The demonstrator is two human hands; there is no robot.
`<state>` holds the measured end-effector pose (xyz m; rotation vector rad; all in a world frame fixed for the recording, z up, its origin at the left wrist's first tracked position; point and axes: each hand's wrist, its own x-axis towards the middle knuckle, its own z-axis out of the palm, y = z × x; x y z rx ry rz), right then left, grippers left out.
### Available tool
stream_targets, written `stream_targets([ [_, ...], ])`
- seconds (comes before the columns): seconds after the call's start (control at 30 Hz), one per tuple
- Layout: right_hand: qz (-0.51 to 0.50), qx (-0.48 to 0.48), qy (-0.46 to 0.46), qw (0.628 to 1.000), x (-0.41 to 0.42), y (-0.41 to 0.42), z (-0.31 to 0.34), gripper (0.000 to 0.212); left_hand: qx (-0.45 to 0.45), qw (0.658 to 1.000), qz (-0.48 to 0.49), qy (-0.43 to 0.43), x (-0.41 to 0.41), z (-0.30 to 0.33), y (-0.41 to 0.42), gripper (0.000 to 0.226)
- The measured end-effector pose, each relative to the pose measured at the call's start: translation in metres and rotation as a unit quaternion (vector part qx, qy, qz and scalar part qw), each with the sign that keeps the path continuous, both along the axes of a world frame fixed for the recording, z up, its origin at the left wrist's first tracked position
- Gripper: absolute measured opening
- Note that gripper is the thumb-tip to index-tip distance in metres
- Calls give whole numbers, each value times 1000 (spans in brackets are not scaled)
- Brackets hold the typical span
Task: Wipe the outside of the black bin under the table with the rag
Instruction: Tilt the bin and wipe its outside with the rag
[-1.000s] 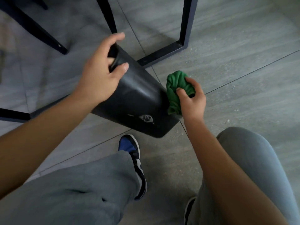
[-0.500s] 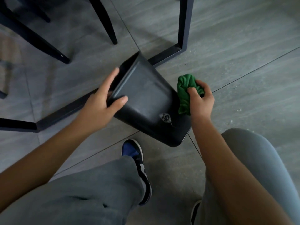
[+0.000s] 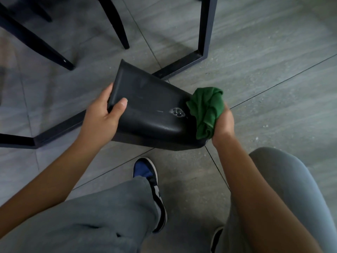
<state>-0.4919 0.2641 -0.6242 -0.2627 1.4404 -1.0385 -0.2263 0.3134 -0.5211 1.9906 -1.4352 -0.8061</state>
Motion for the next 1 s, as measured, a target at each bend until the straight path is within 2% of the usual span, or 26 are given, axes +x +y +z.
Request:
stream_targets([
  [0.07, 7, -11, 113, 993, 4, 0, -1, 33, 0, 1000, -12, -5, 0, -2, 0, 52],
  [0.1, 3, -11, 139, 990, 3, -1, -3, 34, 0, 1000, -14, -7, 0, -2, 1, 52],
  [0.23, 5, -14, 172, 985, 1, -2, -11, 39, 3, 1000, -6, -12, 0, -3, 3, 54],
  [0.33, 34, -94, 198, 975, 10, 8, -14, 48, 0, 1000, -5, -9, -2, -2, 2, 57],
  [0.43, 123, -188, 304, 926, 16, 16, -23, 58, 1, 1000, 9, 8, -4, -3, 2, 66],
  [0.5, 165, -217, 366, 890, 18, 16, -27, 65, 0, 1000, 14, 26, -3, -4, 2, 71],
  [0.67, 72, -195, 313, 927, 39, 42, -16, 62, -7, 999, 1, 32, -6, -2, 4, 69],
  [0.8, 100, -274, 267, 919, 90, 69, 16, 64, -24, 999, -14, 23, -16, 2, 3, 49],
  [0.87, 125, -320, 280, 897, 122, 68, 44, 61, -39, 998, -16, 44, -21, 5, 4, 43],
  [1.0, 139, -416, 379, 815, 157, 35, 78, 43, -52, 997, 14, 46, -25, 5, 8, 45],
])
